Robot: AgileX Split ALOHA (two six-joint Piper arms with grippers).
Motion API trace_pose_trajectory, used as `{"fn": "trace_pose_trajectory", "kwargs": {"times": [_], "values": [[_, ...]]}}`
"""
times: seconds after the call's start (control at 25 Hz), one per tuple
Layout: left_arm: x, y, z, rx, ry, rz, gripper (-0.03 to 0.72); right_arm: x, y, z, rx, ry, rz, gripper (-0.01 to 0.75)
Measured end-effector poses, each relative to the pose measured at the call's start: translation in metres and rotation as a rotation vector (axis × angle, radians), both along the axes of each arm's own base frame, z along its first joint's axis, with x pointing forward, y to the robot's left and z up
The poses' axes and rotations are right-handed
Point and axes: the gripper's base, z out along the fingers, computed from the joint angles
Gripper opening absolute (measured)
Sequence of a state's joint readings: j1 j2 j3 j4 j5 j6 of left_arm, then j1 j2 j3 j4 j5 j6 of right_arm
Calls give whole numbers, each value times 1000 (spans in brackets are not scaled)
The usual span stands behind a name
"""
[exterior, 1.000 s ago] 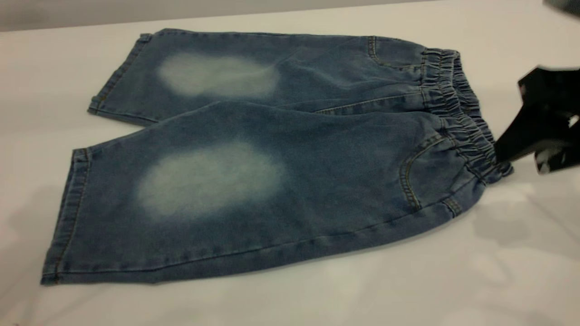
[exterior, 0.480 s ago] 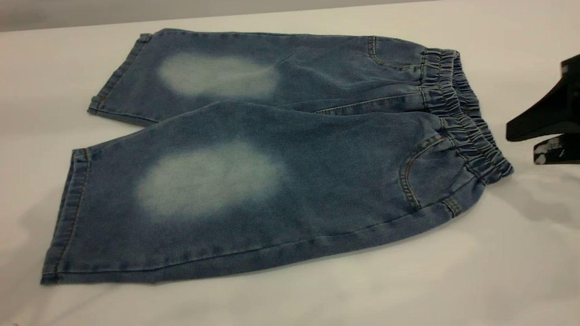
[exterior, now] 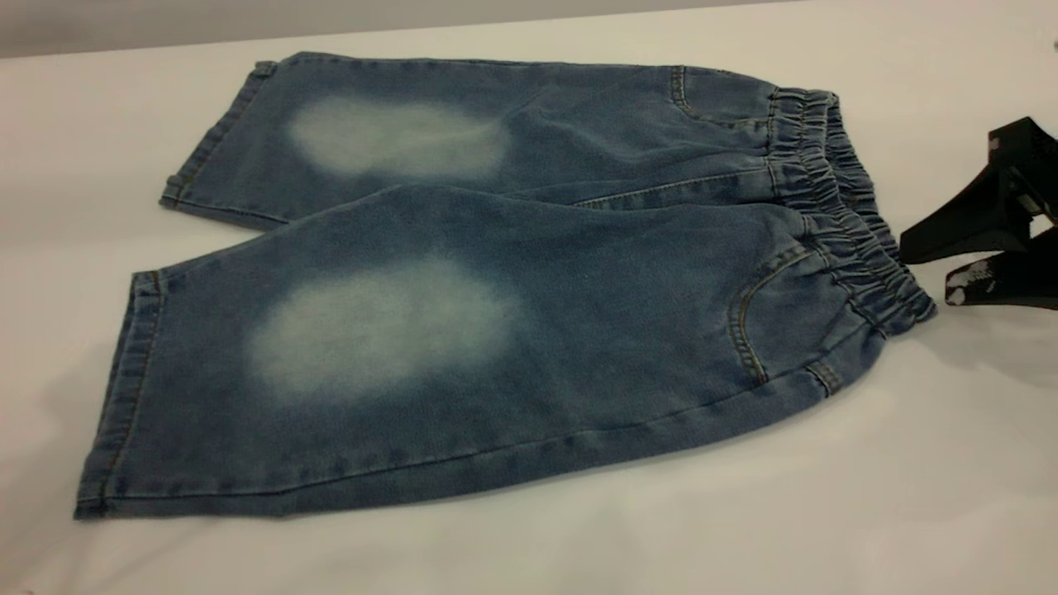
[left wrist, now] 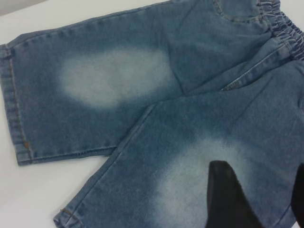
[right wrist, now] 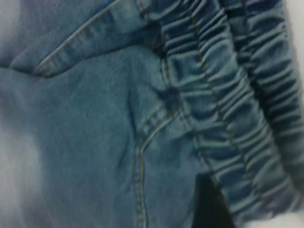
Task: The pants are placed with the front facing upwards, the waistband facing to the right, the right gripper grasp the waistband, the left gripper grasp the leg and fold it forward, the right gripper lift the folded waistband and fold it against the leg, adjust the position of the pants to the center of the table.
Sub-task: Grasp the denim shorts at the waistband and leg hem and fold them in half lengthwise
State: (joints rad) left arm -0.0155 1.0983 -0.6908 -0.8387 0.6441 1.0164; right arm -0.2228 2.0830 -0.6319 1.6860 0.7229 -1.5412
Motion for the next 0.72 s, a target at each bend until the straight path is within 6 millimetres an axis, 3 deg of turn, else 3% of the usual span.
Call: {"fn": "trace_pose_trajectory", "kwargs": {"times": [0.28, 0.72], "values": [[0, 0, 0, 0, 0, 0, 316, -2, -5, -9, -68, 46, -8, 355], [0, 0, 0, 0, 0, 0, 316, -7, 3, -24, 32, 68, 20, 349]]}}
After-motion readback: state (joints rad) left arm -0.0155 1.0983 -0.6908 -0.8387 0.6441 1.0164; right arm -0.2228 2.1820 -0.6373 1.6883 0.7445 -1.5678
